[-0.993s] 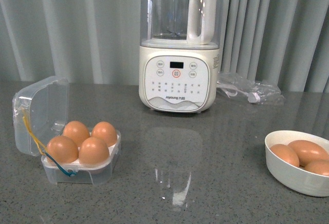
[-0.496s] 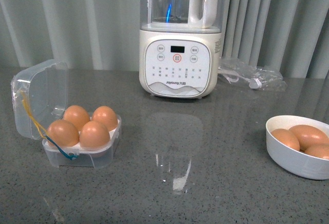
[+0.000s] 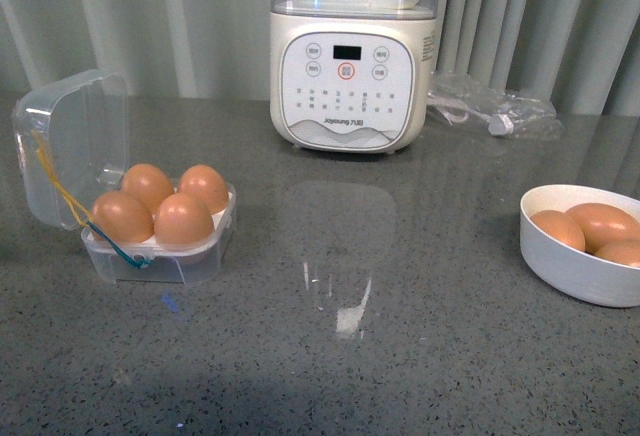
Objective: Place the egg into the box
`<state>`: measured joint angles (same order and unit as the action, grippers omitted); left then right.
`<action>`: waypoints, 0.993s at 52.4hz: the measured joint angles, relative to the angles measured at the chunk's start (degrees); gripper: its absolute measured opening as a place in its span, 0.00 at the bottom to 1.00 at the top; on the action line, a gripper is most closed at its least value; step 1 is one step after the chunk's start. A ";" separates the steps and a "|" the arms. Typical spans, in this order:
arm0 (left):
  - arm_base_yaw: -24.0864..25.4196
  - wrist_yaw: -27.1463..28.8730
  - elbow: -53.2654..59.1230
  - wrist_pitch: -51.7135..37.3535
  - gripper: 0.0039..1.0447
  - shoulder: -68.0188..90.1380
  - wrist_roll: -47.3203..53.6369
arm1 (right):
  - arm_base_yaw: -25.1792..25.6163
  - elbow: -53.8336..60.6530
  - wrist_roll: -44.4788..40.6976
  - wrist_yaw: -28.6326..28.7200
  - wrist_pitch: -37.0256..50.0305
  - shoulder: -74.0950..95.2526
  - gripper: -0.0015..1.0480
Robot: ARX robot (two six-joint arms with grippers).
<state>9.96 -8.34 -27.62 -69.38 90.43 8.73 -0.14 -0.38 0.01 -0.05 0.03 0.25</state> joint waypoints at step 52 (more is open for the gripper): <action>-4.00 3.19 4.63 21.90 0.68 -19.80 -9.70 | 0.00 0.00 0.00 0.00 0.00 0.00 0.93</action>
<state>5.96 -5.15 -22.98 -47.48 70.63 -0.97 -0.14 -0.38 0.01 -0.05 0.03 0.25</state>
